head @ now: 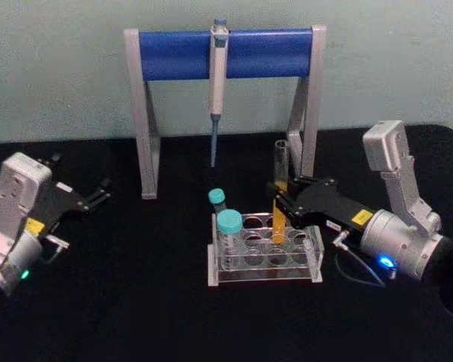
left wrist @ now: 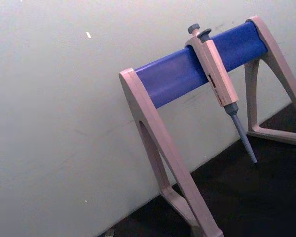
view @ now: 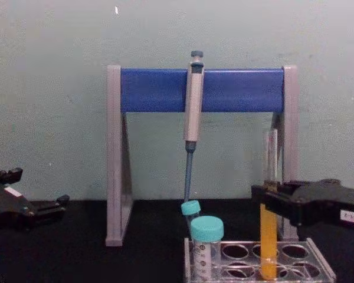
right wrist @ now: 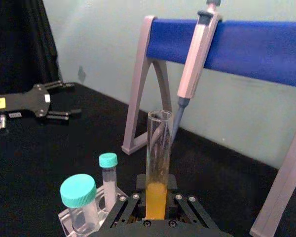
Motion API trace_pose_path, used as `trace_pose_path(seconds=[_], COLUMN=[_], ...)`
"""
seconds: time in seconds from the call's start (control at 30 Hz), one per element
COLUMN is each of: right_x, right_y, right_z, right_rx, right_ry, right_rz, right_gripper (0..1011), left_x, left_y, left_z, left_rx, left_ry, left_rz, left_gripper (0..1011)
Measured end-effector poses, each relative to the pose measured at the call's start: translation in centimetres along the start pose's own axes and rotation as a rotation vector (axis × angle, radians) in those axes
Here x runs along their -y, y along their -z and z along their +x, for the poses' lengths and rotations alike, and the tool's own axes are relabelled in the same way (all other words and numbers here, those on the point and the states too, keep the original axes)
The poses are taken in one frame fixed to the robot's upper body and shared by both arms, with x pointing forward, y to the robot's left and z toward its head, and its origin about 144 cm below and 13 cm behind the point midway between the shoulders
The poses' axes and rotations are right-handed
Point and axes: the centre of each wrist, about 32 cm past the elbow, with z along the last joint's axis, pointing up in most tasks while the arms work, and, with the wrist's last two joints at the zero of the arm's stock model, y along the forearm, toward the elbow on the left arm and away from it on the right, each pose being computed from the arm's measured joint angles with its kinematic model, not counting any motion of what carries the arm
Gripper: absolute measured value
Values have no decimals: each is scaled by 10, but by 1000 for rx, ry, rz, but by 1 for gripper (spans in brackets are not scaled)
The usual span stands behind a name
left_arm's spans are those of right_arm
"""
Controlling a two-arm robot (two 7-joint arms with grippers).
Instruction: Pick up the test tube from the test tube rack, shake it, then place it back into the test tube rack.
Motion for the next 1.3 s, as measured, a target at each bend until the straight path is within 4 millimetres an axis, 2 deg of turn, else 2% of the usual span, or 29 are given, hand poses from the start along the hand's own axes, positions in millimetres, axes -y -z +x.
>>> trace_pose_path(seconds=[0.2,0.53,0.87,1.3], right_x=[5,10,-2,-14], right_y=[-3,-24,-43,-47], right_z=[-1,-2,8,11], right_rx=[4,35,79,79], right_ry=[-4,-24,3,-3], right_rz=[37,120,174,178], right_gripper=[229,229,229,229], left_x=[0,0,0,0], left_y=[0,0,0,0], left_z=[0,0,0,0], left_rx=[0,0,0,0], left_ry=[0,0,0,0], left_rz=[0,0,0,0], left_gripper=[1001,1001,1001,1001])
